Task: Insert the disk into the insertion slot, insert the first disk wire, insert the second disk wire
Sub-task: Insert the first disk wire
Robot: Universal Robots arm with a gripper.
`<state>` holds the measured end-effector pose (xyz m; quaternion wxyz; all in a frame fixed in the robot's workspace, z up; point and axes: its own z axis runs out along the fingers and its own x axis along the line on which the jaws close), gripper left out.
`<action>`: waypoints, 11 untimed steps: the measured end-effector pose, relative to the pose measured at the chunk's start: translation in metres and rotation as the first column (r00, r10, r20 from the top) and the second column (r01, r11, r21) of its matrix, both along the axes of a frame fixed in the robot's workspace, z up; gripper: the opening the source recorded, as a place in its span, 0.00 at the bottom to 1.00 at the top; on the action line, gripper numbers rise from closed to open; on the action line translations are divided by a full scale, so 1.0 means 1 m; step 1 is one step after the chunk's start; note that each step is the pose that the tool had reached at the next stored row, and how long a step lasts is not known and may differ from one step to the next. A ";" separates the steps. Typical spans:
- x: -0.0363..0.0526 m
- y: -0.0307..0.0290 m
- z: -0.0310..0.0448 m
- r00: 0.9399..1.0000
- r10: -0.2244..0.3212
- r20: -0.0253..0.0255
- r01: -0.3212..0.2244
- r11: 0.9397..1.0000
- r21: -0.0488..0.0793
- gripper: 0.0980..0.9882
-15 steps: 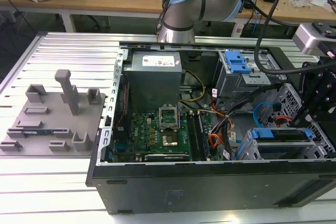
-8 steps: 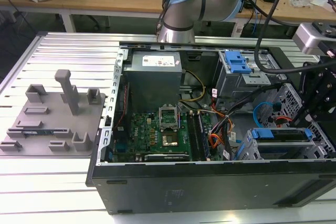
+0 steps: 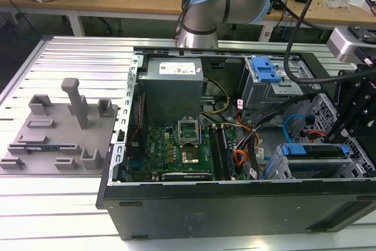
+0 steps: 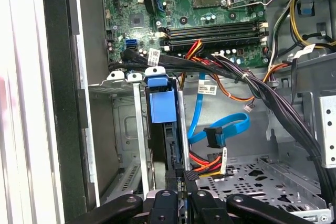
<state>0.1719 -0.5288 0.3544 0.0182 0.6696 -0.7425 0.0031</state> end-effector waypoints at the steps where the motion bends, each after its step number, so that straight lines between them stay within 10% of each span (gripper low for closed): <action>1: 0.0000 0.0000 -0.0002 1.000 0.000 0.000 0.000 1.000 0.000 0.07; 11: 0.0000 -0.0005 -0.0021 1.000 0.000 0.000 0.000 1.000 0.000 0.07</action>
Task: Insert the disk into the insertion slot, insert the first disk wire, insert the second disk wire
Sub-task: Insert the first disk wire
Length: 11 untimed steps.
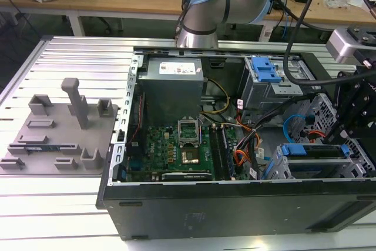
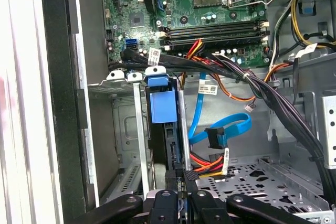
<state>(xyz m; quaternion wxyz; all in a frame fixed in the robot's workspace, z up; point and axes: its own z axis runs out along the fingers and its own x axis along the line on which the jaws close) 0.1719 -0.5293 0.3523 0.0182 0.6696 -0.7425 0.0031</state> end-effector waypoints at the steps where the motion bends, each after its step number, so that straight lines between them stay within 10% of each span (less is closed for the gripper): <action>1: 0.0000 0.0000 0.0000 1.000 0.000 0.000 0.000 1.000 0.000 0.07; 11: 0.0000 0.0000 -0.0023 1.000 0.000 0.000 0.000 1.000 0.000 0.07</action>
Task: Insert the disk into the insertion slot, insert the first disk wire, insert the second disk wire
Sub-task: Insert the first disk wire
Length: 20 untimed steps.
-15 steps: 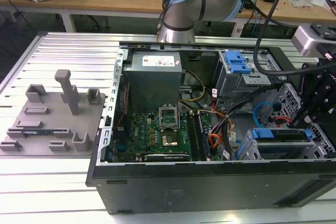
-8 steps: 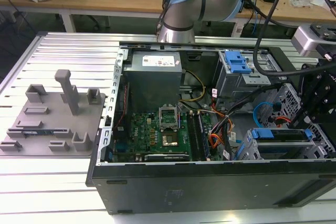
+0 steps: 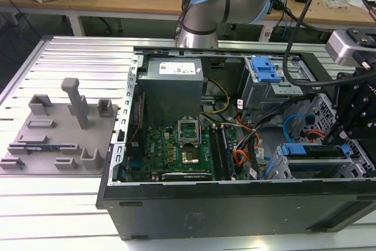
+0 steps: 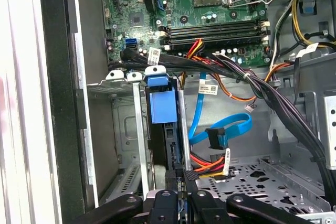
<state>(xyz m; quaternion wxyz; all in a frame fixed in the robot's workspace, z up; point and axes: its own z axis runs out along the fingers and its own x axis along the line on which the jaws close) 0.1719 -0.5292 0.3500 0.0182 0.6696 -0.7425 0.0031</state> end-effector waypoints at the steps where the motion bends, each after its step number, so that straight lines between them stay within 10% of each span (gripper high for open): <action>1: 0.0000 0.0000 -0.0004 1.000 0.000 0.000 0.000 1.000 0.000 0.07; 20: 0.0000 0.0000 -0.0068 1.000 0.000 0.000 0.000 1.000 0.000 0.07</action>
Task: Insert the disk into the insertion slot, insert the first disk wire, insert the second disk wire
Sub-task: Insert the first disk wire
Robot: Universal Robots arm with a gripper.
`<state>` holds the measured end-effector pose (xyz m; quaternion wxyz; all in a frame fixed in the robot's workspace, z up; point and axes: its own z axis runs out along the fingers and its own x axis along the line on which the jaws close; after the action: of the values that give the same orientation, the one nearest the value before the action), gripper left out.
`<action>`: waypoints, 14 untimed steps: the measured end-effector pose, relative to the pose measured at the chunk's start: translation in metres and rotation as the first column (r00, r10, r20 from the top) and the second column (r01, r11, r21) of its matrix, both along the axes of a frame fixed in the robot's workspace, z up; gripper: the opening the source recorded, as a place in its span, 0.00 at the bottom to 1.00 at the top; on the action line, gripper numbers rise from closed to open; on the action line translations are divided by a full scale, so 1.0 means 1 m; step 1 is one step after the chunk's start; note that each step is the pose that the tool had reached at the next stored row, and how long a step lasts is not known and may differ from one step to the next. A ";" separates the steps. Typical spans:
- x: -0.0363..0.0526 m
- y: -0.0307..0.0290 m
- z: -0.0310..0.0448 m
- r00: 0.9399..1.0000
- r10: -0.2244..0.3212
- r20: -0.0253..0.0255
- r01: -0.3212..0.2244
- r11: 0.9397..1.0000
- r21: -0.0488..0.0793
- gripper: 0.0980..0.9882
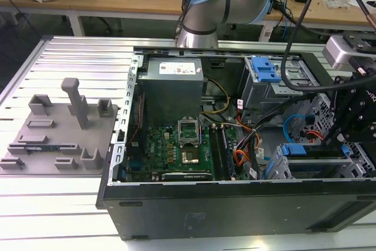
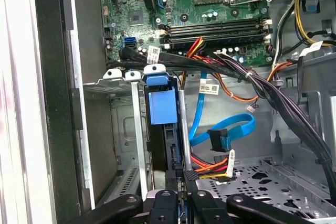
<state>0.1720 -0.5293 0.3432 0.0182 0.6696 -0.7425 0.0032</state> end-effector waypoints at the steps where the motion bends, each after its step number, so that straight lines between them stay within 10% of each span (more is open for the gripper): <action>1: 0.0000 0.0000 -0.0006 1.000 0.000 0.000 0.000 1.000 0.000 0.07; 14: 0.0001 0.0037 0.0021 1.000 0.001 0.000 -0.001 1.000 -0.001 0.07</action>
<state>0.1720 -0.5256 0.3453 0.0186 0.6700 -0.7421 0.0037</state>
